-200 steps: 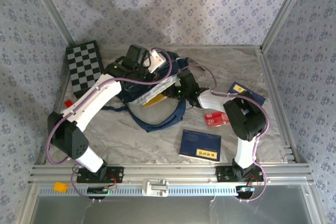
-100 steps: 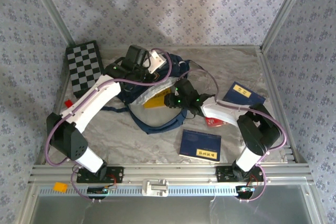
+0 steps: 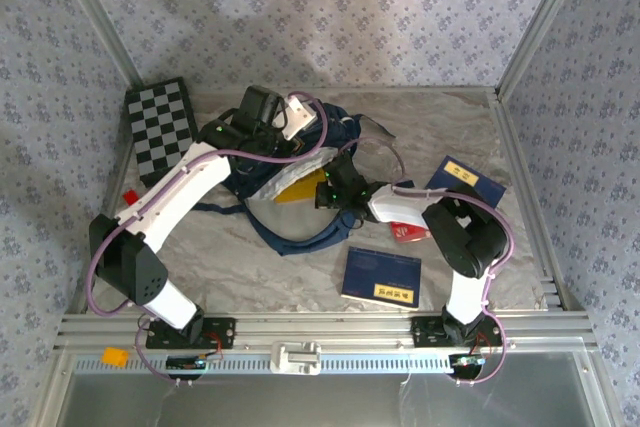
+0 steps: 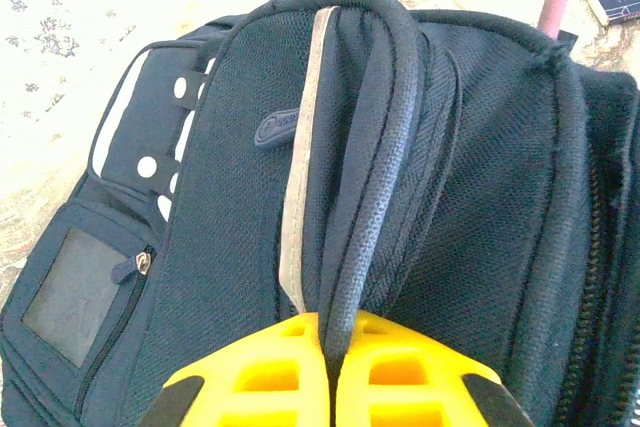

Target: Pack the student bag

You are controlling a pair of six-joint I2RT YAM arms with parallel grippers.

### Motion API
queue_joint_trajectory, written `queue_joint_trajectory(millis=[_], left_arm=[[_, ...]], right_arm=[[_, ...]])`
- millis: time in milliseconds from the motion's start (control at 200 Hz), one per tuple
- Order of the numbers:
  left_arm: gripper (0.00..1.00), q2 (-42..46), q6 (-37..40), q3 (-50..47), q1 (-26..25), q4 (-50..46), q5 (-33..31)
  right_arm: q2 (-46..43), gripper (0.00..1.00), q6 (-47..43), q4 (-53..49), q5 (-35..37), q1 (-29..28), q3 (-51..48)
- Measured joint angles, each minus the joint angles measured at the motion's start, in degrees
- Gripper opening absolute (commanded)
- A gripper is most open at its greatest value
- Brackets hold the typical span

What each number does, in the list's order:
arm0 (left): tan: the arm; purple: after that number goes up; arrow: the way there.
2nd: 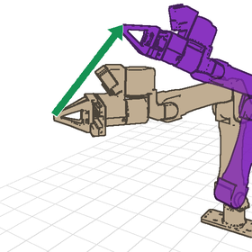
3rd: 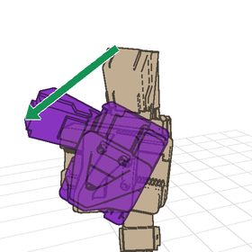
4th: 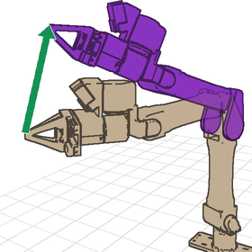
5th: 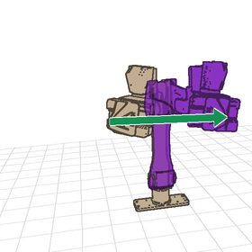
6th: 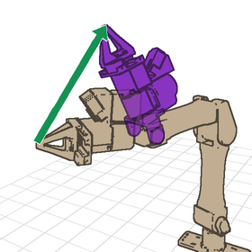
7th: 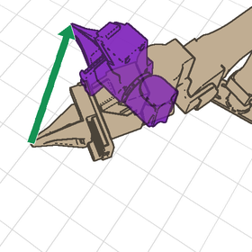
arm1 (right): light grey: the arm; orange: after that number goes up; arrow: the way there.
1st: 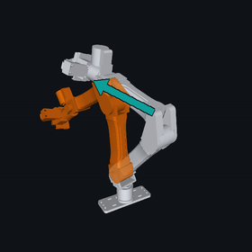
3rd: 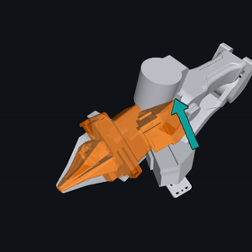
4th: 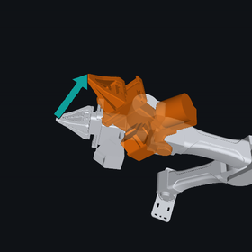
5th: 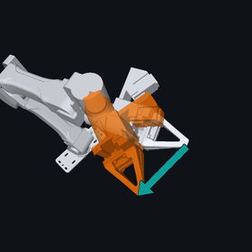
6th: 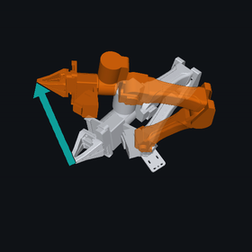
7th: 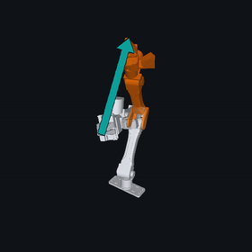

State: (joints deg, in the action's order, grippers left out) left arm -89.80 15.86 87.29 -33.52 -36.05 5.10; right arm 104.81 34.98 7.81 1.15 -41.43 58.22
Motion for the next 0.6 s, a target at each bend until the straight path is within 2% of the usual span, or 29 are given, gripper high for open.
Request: queue_joint_trajectory(millis=[165, 300, 455, 605], left_arm=[[0.0, 0.0, 0.0, 0.0, 0.0, 0.0, -0.6], [0.0, 0.0, -0.5, 0.0, 0.0, 0.1, -1.0], [0.0, 0.1, -1.8, -1.8, 0.0, 1.4, -1.0], [0.0, 0.1, -4.7, -6.6, -0.3, 3.8, 0.1]], right_arm=[[1.5, 0.04, -0.6, 3.5, -0.9, 1.2, 0.9], [-1.2, 0.06, -1.7, 3.3, -1.7, 1.1, 0.0], [-12.3, 0.12, -3.0, -0.8, -3.4, 0.9, -5.7], [-24.0, 0.17, -2.9, -9.3, -3.1, 1.1, -8.6]])
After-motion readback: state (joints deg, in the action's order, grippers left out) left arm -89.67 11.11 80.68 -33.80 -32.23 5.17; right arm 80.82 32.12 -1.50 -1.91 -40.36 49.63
